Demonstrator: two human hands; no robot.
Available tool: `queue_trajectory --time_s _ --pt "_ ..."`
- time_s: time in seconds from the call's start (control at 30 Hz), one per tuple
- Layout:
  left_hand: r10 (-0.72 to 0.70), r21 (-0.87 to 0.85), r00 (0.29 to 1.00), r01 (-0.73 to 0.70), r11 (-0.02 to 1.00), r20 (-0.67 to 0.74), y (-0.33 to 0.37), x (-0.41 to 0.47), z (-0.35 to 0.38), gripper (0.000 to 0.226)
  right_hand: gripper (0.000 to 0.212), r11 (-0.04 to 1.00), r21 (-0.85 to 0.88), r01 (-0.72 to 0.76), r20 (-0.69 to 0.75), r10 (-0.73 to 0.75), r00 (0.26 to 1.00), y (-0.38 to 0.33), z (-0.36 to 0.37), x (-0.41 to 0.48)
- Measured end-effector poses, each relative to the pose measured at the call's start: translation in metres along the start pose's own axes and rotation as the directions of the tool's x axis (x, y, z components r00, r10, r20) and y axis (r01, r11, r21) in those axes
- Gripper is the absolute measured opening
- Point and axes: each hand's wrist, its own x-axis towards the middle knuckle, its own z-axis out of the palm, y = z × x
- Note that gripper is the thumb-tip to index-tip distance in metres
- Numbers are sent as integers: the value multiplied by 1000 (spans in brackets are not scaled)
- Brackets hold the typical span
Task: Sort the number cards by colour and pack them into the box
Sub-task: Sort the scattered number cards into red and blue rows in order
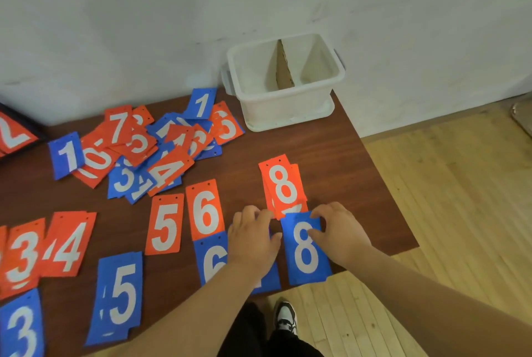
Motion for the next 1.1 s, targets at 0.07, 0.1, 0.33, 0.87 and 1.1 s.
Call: queue_trajectory --time_s 0.07,0.1,0.33,0.87,1.1 --pt "-38 -12 999 38 999 -30 -11 3 -26 39 42 998 -1 61 -24 -61 998 -18 -16 5" --pt "-60 -14 997 59 998 -52 -18 4 -40 41 44 995 -8 95 -32 -95 995 -29 -25 9" --pt "-243 33 927 263 964 -285 -78 4 -135 53 45 943 -21 333 -62 -333 941 -133 -66 42" --pt "-554 -54 779 565 824 -295 -267 22 -198 59 38 892 -61 448 75 -443 893 -292 -2 147" --pt "-642 -110 738 635 765 -208 -349 85 -217 64 42 974 -51 221 24 -220 975 -336 23 223"
